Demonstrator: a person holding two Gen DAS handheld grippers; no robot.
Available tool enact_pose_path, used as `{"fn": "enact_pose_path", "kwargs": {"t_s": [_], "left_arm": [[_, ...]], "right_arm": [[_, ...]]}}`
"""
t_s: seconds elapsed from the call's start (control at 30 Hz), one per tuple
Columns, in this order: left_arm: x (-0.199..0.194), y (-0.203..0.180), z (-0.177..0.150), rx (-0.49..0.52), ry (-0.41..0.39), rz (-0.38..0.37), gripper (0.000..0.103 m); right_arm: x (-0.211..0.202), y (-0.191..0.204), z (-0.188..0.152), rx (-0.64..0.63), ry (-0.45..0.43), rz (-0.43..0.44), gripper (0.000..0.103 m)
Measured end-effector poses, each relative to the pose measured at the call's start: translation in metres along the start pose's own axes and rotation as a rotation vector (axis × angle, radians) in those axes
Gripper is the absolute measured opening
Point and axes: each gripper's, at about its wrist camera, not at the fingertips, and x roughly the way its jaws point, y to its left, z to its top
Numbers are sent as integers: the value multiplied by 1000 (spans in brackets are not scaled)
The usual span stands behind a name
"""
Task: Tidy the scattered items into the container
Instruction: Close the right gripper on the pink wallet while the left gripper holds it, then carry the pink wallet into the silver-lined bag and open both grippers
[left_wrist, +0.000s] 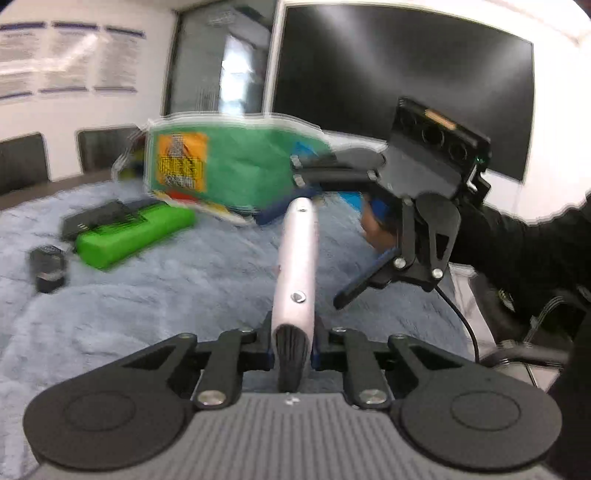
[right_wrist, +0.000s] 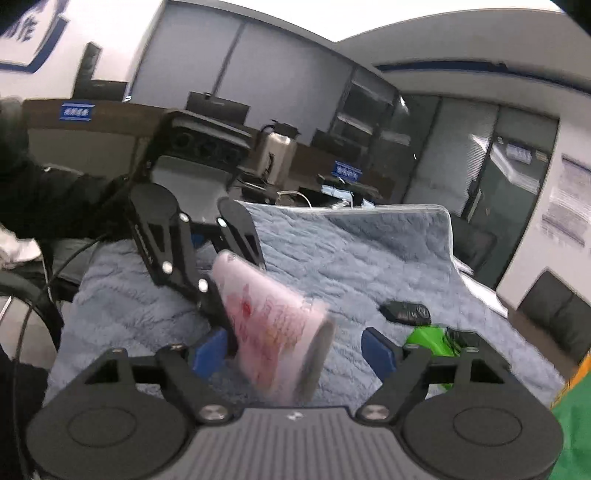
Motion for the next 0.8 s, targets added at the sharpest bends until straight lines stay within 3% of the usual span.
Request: {"fn": "enact_pose_path", "kwargs": {"t_s": [0.07,0.1,0.13,0.17,0.2,0.3,0.37,0.47,0.5,0.6,0.8], "left_arm": [[9,-3,1,21,44,0,17],[10,-4,2,28,49,6,20],[8,-3,1,19,48,22,25],[8,1,0,-6,47,44,45],[5,5,-1,-32,36,61,55],[0,14,-1,-73,-7,56,54],[2,12,0,-67,8,72,53],[9,7,3,-37,41,83,28],[7,5,2,-35,38,66,25],[5,6,2,-37,35,56,22],[7,8,2,-61,65,71,26]], "right_arm": [[5,-2,2,9,6,32,56],[6,-6,2,33,14,73,38],[6,-10,2,64,22,87,33],[4,-12,0,86,29,90,31],[2,-13,-2,88,29,89,31],[4,-18,-15,141,43,69,36],[7,-21,-23,188,52,68,35],[8,-15,-27,174,70,78,33],[11,-13,-26,167,90,80,34],[15,-13,-28,174,124,69,33],[9,-28,-34,281,78,98,21]]}}
